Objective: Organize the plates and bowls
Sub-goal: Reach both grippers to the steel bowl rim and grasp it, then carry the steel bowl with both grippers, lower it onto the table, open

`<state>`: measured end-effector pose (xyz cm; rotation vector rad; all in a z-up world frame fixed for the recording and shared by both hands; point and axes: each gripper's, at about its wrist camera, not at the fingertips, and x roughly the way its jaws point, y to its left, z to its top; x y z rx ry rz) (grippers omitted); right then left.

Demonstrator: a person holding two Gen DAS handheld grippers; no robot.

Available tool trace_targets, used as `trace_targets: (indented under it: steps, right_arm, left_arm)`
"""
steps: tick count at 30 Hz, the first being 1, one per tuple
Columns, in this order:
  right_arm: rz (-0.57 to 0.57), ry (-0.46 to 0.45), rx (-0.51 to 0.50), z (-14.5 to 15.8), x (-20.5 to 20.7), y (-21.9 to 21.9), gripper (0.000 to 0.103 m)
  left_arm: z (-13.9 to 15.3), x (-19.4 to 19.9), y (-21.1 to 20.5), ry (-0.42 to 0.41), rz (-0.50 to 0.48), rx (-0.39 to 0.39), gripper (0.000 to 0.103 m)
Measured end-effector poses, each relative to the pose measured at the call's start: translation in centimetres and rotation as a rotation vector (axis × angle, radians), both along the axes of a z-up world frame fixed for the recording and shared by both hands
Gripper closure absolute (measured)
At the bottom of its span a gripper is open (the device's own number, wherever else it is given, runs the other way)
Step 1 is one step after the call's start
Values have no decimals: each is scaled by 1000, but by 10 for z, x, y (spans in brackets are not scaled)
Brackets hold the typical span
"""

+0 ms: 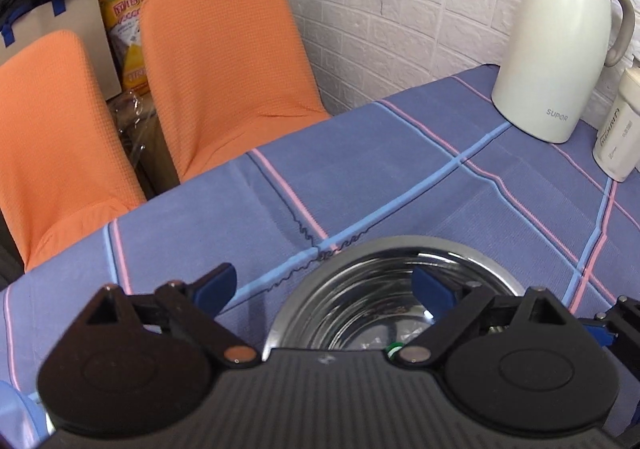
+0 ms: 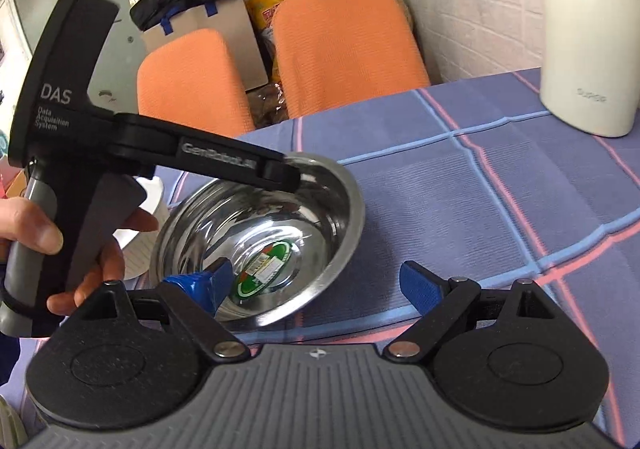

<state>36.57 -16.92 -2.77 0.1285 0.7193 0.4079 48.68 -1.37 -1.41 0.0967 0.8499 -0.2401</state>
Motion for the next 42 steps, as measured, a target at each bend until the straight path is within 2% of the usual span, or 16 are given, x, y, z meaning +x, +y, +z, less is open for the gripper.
trace_targets:
  steps: [2, 3, 5, 8, 11, 17, 22, 31, 35, 42]
  right_arm:
    - [6, -1, 2, -2, 1, 3, 25]
    - [10, -3, 1, -2, 2, 5, 25]
    - [26, -15, -2, -5, 3, 9, 26]
    - [51, -14, 0, -11, 4, 13, 27]
    - [67, -18, 42, -11, 2, 14, 28]
    - [62, -23, 44, -6, -5, 13, 28]
    - [53, -38, 33, 0, -20, 10, 27]
    - [29, -58, 28, 17, -84, -1, 26]
    - [37, -27, 58, 15, -117, -4, 26]
    - [73, 11, 78, 5, -170, 6, 26]
  left_arm:
    - [-4, 3, -1, 20, -5, -5, 14]
    - [-6, 3, -2, 35, -10, -7, 26]
    - [-12, 5, -3, 72, -18, -10, 41]
    - [-16, 2, -2, 83, -13, -21, 48]
    - [-16, 0, 0, 93, 5, -33, 50]
    - [-9, -12, -1, 121, -14, -54, 53]
    - [5, -39, -12, 100, -43, -40, 54]
    - [24, -123, -28, 87, -76, -26, 54]
    - [19, -166, -17, 116, -59, -52, 54]
    - [12, -237, -2, 116, -47, -33, 53]
